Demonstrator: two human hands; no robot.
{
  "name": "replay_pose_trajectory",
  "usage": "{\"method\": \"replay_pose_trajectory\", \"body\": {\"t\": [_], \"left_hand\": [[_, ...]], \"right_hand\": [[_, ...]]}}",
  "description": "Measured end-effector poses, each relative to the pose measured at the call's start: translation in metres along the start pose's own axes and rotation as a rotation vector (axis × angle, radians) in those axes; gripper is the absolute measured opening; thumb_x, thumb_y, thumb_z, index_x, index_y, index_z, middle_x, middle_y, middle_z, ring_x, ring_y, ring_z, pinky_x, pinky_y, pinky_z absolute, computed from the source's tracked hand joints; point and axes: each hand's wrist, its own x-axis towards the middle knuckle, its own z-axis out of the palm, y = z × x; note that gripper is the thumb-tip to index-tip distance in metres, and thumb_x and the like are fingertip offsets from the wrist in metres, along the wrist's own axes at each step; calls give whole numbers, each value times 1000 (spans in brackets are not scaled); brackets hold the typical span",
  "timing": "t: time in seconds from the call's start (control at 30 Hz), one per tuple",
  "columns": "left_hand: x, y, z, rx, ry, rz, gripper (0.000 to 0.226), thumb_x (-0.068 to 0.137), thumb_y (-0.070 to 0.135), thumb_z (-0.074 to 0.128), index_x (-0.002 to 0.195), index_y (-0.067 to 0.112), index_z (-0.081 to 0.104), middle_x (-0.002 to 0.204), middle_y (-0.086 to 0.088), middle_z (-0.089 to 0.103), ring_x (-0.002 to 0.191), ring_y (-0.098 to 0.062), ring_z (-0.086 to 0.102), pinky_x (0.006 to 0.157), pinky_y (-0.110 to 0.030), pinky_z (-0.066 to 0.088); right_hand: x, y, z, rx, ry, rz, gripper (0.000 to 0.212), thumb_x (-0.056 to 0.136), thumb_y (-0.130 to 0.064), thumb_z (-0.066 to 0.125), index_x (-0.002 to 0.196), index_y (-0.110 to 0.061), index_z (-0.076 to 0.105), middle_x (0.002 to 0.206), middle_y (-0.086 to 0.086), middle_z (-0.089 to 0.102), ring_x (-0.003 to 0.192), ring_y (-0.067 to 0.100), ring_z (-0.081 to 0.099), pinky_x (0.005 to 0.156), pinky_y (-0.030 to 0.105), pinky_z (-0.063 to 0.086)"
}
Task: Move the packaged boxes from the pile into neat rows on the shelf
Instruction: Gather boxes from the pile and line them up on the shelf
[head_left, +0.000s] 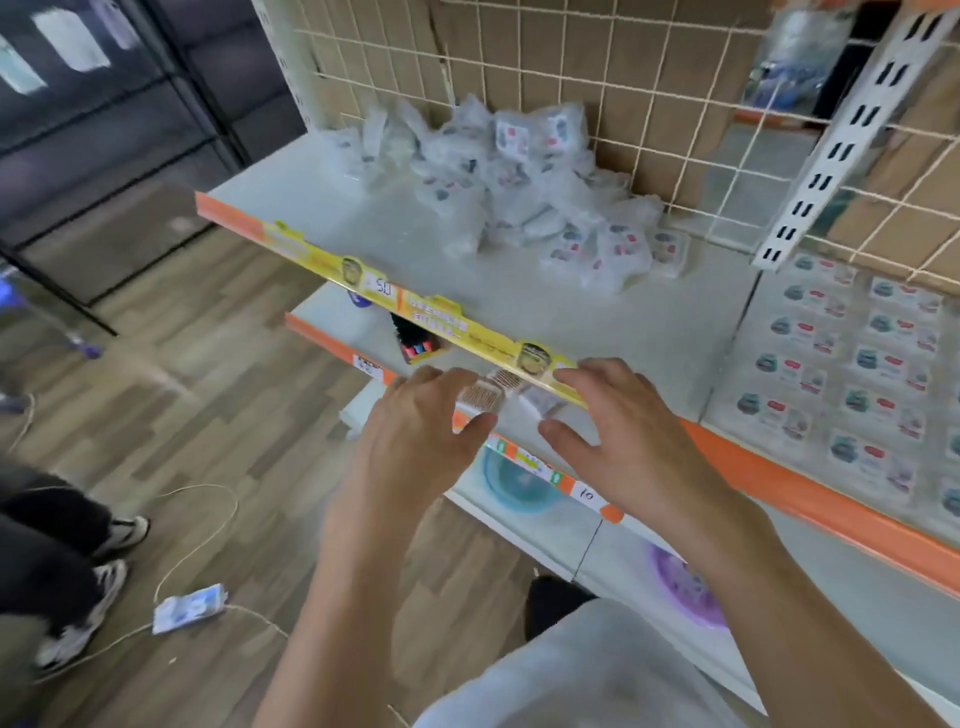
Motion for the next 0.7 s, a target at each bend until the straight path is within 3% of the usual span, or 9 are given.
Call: {"method": "replay_pose_trajectory", "body": {"t": [0.17,0.47,0.7], "left_hand": [[18,-39,-20,23,17,-103,47,93,43,62,137,29,56,130,1,61,121,-25,55,96,-37,45],[98,-104,-50,46,2,-152,44,93,40,63,135,28,56,125,0,61,111,-24,59,90,-35,47],[183,-142,-60,77,-45,-107,49,92,44,64,137,27,55,124,-1,61,112,-25,59,91,-40,49]], "right_hand": [[48,-30,17,-17,-40,-87,49,90,-36,69,135,-18,58,133,3,51,116,30,51,99,35,41],[157,-77,47,-12,-78,-145,47,91,-36,67,134,-18,58,134,5,50,119,30,50,100,37,41],[237,-93,54,-39,-87,-79,55,93,-41,63,142,-21,51,141,3,47,129,26,46,105,30,35]]}}
